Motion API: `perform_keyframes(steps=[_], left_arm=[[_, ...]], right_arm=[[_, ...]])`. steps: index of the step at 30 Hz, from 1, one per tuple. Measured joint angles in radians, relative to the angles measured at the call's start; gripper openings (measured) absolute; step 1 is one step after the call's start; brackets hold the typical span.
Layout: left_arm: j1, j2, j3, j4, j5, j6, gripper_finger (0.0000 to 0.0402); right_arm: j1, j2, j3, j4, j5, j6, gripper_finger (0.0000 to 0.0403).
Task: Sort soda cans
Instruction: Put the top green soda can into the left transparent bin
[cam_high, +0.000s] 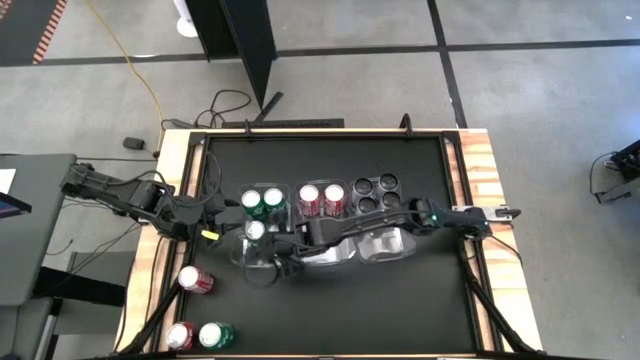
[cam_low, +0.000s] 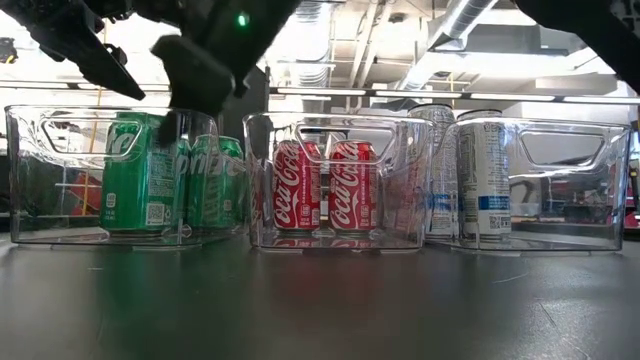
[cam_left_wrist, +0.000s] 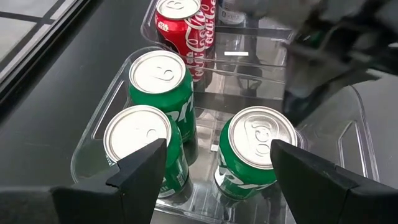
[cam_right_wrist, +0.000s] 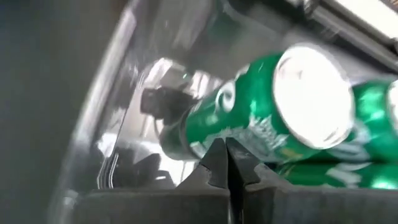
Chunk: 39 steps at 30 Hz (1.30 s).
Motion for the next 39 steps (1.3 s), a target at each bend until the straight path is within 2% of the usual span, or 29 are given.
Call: perform_keyframes(steps=[6, 9, 16, 39], left_arm=[[0.000, 0.000, 0.001, 0.000, 0.000, 0.006, 0.0281], [0.000, 0.000, 0.001, 0.000, 0.000, 0.008, 0.0281], [0.000, 0.000, 0.001, 0.001, -0.005, 0.008, 0.0281], [0.000, 0.000, 0.001, 0.001, -0.007, 0.008, 0.0281]], right_arm=[[-0.010, 0.000, -0.058, 0.065, -0.018, -0.001, 0.0005], [-0.011, 0.000, -0.059, 0.091, -0.064, -0.021, 0.0005], [-0.021, 0.000, -0.059, 0.133, -0.074, -0.022, 0.0005], [-0.074, -0.002, -0.059, 0.141, -0.103, -0.011, 0.0005]])
